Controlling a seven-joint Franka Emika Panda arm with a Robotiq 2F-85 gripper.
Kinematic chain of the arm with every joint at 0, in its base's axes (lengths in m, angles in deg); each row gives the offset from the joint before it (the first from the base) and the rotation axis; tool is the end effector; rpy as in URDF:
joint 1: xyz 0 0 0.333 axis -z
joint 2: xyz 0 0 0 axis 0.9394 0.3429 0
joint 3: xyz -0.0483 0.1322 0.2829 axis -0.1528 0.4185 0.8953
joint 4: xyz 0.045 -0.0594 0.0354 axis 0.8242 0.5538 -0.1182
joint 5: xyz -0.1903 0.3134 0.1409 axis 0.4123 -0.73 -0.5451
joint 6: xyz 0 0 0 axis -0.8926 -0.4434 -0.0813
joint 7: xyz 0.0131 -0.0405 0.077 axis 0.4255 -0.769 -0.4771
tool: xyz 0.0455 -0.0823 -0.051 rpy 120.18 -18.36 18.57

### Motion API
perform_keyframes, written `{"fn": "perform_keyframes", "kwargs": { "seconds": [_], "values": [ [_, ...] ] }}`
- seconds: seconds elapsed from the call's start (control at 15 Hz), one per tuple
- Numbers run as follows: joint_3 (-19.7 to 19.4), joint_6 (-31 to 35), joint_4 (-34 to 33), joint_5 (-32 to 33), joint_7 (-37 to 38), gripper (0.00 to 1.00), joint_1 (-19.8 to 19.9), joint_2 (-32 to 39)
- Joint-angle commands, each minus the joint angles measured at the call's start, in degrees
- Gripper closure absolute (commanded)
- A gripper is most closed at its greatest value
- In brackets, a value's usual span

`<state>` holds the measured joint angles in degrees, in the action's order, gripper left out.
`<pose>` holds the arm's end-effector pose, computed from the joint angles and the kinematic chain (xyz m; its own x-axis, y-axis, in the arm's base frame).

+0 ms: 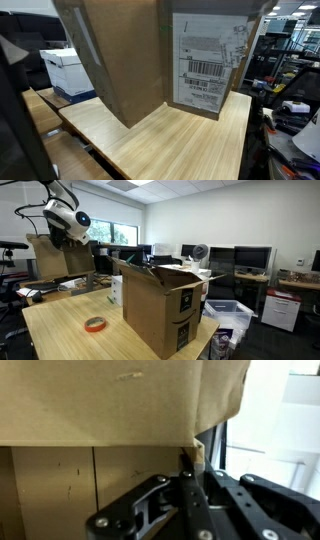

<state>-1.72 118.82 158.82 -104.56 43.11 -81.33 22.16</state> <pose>0.4671 0.2652 0.4370 0.9973 -0.0619 0.0388 0.0178 -0.3100 -0.9506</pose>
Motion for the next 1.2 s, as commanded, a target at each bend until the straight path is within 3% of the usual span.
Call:
{"fn": "perform_keyframes", "kwargs": {
  "seconds": [0.0,0.6,1.13],
  "values": [
    [2.76,4.34,-2.94,12.17,8.04,0.94,-2.55,1.54],
    [5.14,6.92,-4.0,51.22,26.45,0.94,-6.21,3.98],
    [6.66,0.27,-3.86,84.62,47.52,0.94,-8.96,4.65]
  ]
}}
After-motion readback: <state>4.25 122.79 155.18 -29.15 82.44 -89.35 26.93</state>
